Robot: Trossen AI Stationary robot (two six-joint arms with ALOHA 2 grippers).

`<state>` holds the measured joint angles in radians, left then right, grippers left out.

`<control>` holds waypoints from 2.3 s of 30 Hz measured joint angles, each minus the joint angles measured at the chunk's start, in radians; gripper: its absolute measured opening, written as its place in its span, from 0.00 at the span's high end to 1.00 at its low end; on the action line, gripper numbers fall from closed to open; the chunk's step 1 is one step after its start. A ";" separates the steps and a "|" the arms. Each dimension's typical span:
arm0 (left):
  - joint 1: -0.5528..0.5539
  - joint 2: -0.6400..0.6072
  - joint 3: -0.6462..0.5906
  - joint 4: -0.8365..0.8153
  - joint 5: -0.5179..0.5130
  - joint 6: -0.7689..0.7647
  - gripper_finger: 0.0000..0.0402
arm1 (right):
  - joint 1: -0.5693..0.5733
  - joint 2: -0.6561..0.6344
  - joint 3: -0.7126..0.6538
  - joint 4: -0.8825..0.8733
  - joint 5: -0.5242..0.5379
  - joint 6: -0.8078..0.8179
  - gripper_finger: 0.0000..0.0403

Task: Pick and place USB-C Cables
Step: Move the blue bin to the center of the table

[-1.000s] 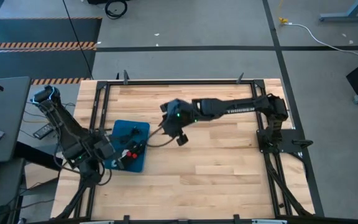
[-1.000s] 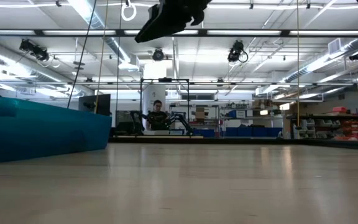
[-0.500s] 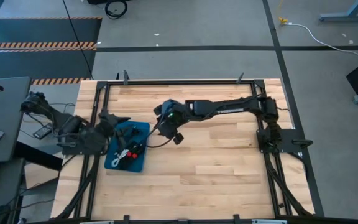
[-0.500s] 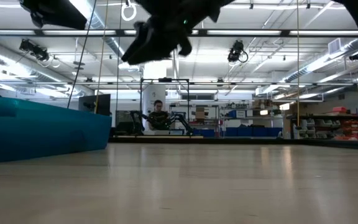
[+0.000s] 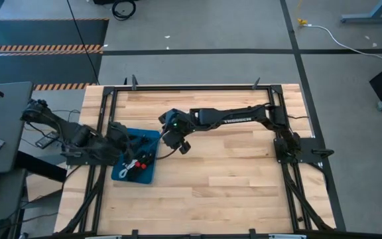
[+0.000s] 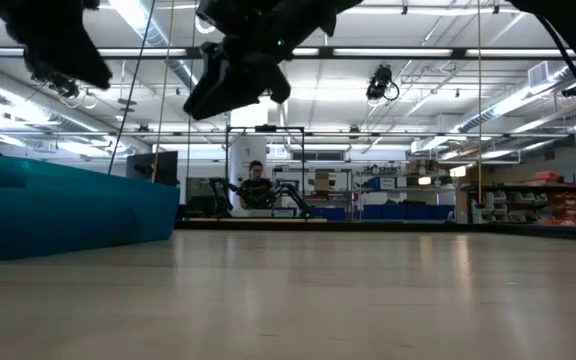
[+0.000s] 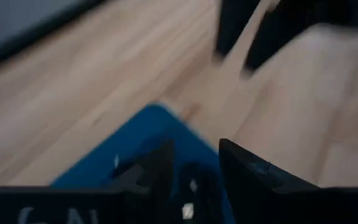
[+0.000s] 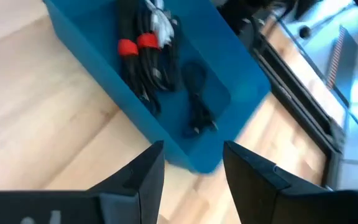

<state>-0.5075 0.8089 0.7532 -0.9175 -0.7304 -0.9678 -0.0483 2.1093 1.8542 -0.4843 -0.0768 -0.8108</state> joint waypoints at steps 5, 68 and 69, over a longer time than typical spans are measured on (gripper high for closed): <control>0.103 0.114 -0.001 -0.188 0.102 -0.155 0.72 | -0.011 -0.078 0.001 -0.092 0.035 0.093 0.58; 0.309 0.422 -0.026 -0.410 0.649 -0.409 0.71 | 0.092 -0.133 0.000 -0.468 -0.011 0.393 0.59; 0.309 0.422 -0.025 -0.407 0.649 -0.414 0.72 | 0.093 -0.133 0.000 -0.475 -0.011 0.396 0.59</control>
<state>-0.1982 1.2308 0.7284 -1.3242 -0.0814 -1.3816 0.0452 1.9766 1.8545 -0.9593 -0.0883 -0.4145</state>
